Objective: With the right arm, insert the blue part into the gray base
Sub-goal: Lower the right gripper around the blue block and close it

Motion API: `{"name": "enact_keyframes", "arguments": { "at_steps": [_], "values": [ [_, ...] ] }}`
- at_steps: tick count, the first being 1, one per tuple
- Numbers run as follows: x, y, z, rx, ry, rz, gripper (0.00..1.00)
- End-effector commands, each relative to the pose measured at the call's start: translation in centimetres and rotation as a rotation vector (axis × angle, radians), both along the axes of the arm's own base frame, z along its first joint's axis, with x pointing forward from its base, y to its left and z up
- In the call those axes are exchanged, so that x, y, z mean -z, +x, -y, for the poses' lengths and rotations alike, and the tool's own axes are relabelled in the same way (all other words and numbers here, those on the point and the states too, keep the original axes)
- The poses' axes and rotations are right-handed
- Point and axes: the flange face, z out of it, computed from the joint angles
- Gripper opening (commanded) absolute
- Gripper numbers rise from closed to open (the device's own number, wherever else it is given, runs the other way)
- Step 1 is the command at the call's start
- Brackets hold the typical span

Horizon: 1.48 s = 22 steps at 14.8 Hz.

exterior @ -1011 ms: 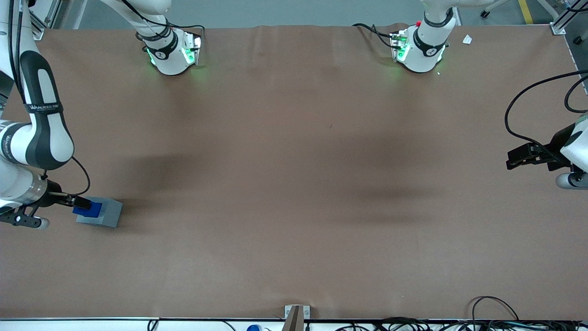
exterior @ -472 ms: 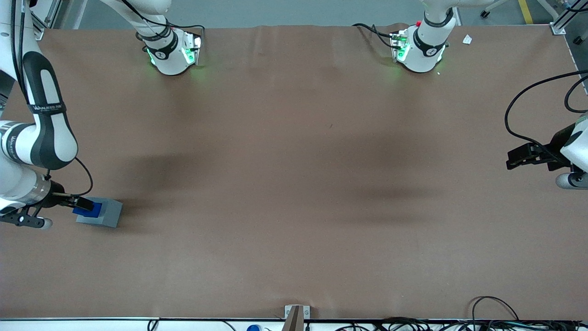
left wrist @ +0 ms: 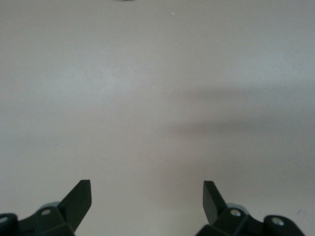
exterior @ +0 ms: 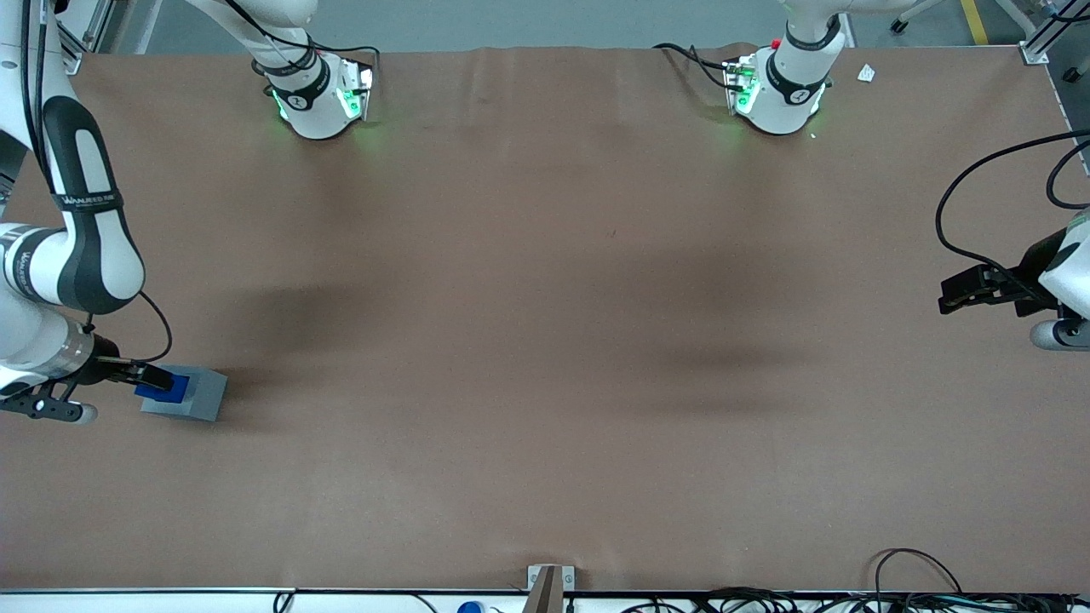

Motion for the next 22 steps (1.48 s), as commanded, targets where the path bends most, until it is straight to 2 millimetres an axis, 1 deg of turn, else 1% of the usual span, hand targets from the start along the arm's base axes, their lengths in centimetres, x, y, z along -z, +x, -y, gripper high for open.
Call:
{"name": "enact_keyframes", "arguments": {
  "at_steps": [1,5,7,13,17,19,20,21,22],
  "values": [
    [-0.4,-0.9,0.7,-0.013,0.017,0.000,1.00],
    [-0.2,-0.7,0.4,-0.018,0.016,0.006,1.00],
    [0.5,-0.6,0.4,-0.018,0.017,0.009,1.00],
    [0.6,-0.5,0.4,-0.018,0.017,0.009,1.00],
    [1.2,-0.6,0.6,-0.015,0.018,0.008,1.00],
    [1.7,-0.4,0.4,-0.015,0.021,0.010,0.96],
    [1.7,-0.4,0.4,-0.014,0.022,0.012,0.92],
    [1.7,-0.3,-0.1,-0.022,0.022,0.012,0.89],
    [1.7,-0.3,-0.1,-0.017,0.023,0.009,0.89]
  ]
}}
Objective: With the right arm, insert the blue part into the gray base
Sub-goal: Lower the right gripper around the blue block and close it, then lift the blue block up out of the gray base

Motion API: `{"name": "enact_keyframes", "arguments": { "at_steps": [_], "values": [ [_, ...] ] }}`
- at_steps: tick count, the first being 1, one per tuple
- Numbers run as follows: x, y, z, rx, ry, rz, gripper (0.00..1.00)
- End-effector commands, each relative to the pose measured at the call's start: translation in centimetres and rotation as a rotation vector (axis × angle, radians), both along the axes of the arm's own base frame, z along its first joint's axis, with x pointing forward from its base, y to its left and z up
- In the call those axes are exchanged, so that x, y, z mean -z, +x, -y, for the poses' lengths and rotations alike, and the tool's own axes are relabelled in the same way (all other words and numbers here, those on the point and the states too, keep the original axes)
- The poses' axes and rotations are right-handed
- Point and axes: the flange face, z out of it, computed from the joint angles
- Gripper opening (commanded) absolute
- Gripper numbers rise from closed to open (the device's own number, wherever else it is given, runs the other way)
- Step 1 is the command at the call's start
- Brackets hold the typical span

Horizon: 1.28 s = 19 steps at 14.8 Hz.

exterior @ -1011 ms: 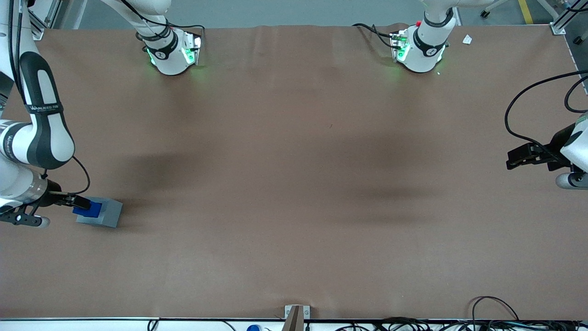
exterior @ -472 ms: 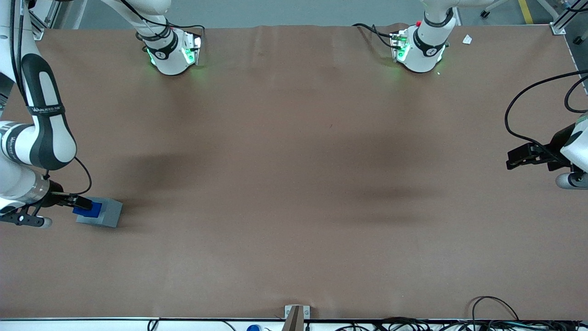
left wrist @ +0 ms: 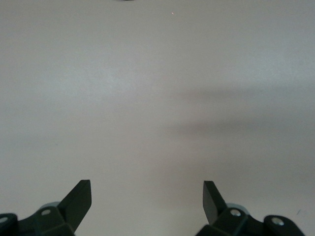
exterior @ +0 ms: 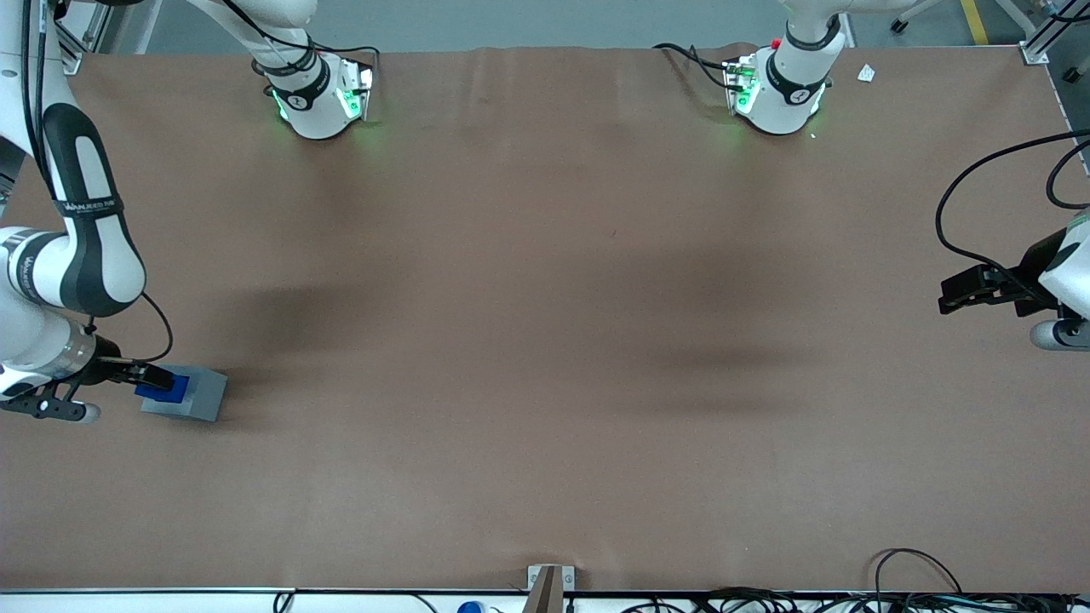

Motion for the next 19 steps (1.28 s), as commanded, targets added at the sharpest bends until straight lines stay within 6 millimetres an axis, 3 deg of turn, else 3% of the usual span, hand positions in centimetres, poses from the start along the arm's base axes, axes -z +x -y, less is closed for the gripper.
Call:
{"name": "enact_keyframes", "arguments": {
  "at_steps": [1,7,9,11,13,16,19],
  "values": [
    [0.2,-0.2,-0.8,-0.012,0.019,0.006,0.87],
    [0.2,-0.1,-1.0,-0.012,0.019,0.004,0.68],
    [0.3,-0.1,-1.1,-0.012,0.021,0.002,0.50],
    [0.3,-0.1,-1.2,-0.013,0.021,0.002,0.24],
    [0.3,-0.1,-1.4,-0.016,0.021,0.000,0.11],
    [-0.4,0.1,-1.3,-0.028,0.017,0.007,0.08],
    [-3.1,0.1,-2.3,-0.042,0.016,-0.011,0.08]
  ]
}}
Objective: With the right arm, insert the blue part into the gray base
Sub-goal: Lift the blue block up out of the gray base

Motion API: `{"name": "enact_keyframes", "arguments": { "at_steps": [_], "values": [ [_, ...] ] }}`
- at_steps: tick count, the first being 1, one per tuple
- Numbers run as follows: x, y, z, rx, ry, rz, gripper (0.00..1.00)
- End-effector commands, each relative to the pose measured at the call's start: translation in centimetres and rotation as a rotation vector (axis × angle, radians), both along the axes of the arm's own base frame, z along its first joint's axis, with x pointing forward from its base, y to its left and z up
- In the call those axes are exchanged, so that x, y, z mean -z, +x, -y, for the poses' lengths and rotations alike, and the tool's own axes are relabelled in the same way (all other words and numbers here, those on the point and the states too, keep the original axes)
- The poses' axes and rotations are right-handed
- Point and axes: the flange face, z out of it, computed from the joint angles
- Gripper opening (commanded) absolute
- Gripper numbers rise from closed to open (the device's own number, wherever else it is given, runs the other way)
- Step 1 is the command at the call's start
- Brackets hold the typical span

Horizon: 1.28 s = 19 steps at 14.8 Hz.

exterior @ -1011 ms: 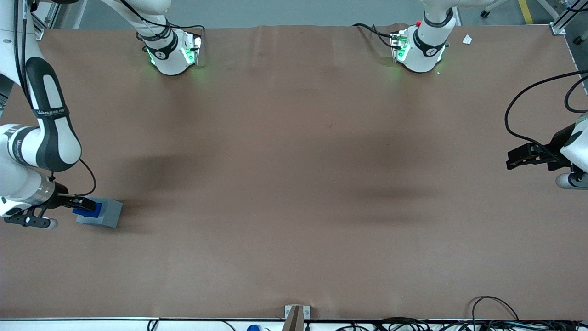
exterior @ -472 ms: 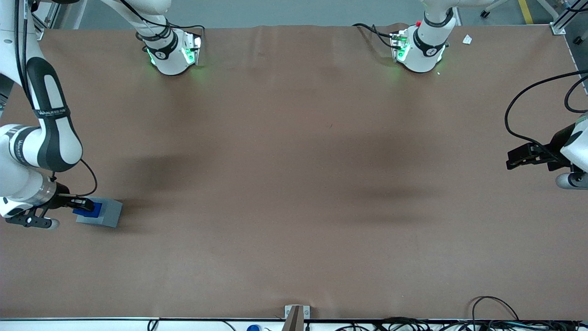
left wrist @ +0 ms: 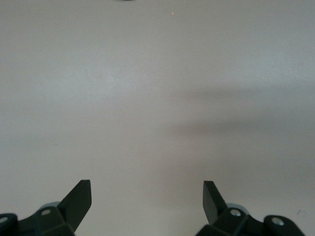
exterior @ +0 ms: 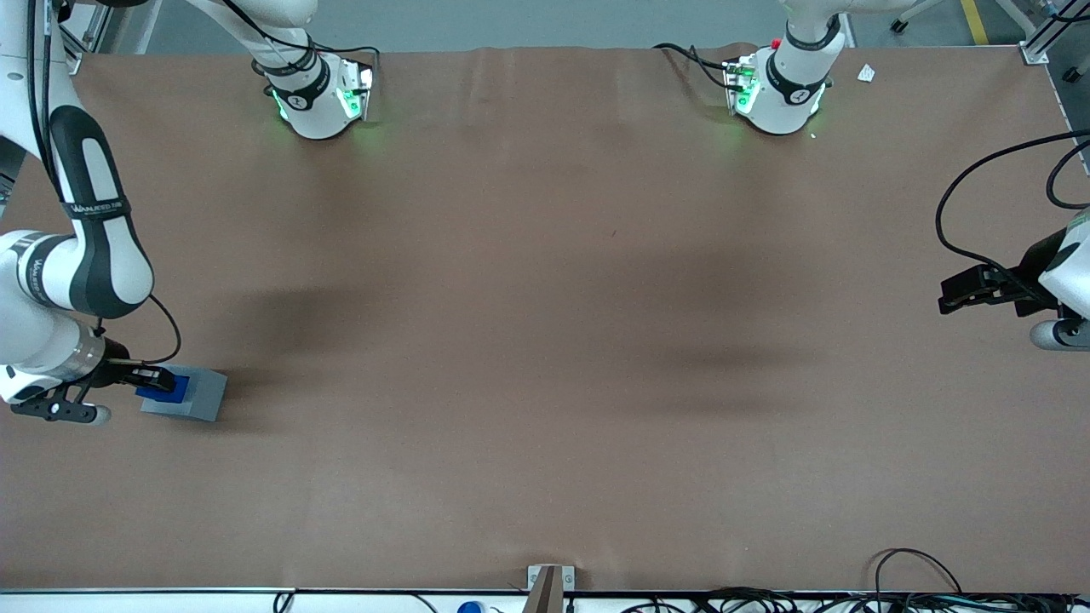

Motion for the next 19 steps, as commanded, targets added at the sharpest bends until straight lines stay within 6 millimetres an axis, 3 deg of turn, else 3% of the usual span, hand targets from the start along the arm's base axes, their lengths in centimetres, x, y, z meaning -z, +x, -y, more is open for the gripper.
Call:
{"name": "enact_keyframes", "arguments": {
  "at_steps": [1,4,8,9,10,12,15,19],
  "values": [
    [-3.8,-0.3,-1.3,-0.017,0.007,-0.009,0.08],
    [-6.7,0.0,-2.8,-0.019,0.002,0.009,0.08],
    [-6.6,1.0,-12.8,0.031,0.016,-0.028,0.06],
    [-6.0,1.3,-15.0,0.001,0.035,-0.026,0.06],
    [-4.8,1.7,-15.9,-0.005,0.049,-0.011,0.06],
    [-3.7,2.1,-16.8,-0.011,0.051,0.008,0.05],
    [1.3,1.6,-17.0,-0.011,0.060,-0.064,0.01],
    [4.4,0.7,-19.1,0.044,0.141,-0.126,0.00]
  ]
}}
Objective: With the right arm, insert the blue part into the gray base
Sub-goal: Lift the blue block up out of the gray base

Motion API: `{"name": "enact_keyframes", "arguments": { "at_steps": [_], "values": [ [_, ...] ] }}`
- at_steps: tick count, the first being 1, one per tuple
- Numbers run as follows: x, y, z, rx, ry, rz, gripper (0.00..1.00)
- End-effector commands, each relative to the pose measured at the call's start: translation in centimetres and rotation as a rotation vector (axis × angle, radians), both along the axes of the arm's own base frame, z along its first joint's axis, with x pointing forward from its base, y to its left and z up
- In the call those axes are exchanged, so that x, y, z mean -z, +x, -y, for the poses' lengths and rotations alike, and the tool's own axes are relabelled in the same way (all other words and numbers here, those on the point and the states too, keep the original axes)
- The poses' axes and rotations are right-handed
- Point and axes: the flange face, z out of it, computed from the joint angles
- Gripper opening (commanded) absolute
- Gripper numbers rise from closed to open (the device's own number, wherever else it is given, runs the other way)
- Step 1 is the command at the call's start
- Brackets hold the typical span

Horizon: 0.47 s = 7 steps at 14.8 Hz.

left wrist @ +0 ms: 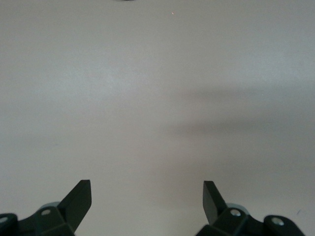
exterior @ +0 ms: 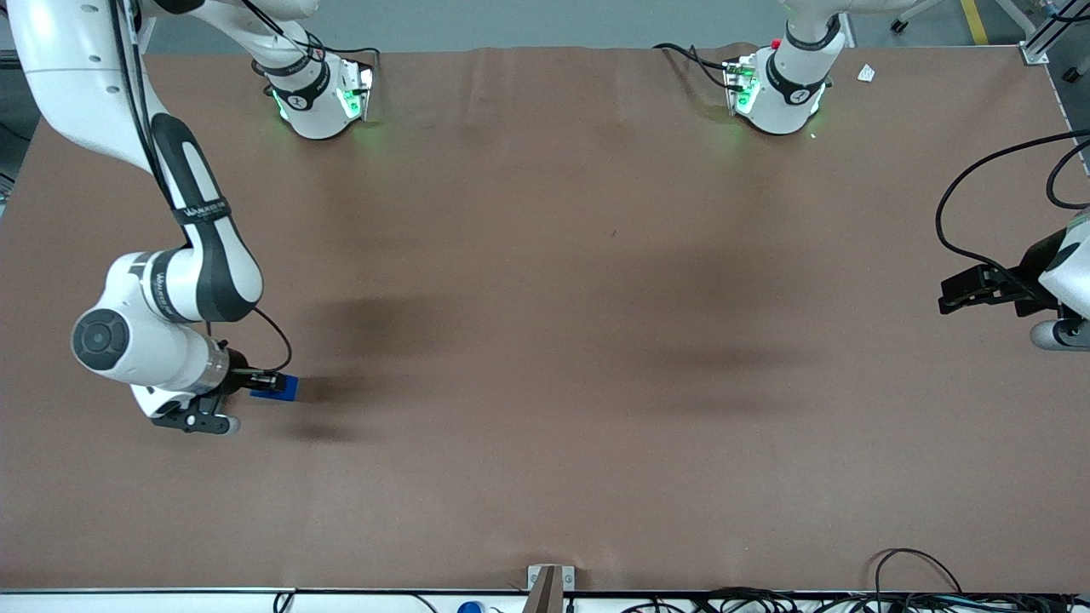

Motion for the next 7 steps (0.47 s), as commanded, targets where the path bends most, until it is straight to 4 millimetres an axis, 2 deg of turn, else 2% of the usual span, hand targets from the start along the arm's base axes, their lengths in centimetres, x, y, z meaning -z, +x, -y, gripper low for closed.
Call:
{"name": "enact_keyframes", "arguments": {
  "at_steps": [1,3,6,7],
  "values": [
    [0.6,-0.5,-1.6,0.022,0.039,-0.012,0.00],
    [0.8,-0.6,-2.5,0.011,0.038,-0.008,0.00],
    [2.7,-1.6,-3.5,0.011,0.034,0.036,0.00],
    [2.7,-1.6,-3.7,0.007,0.032,0.037,0.00]
  ]
}}
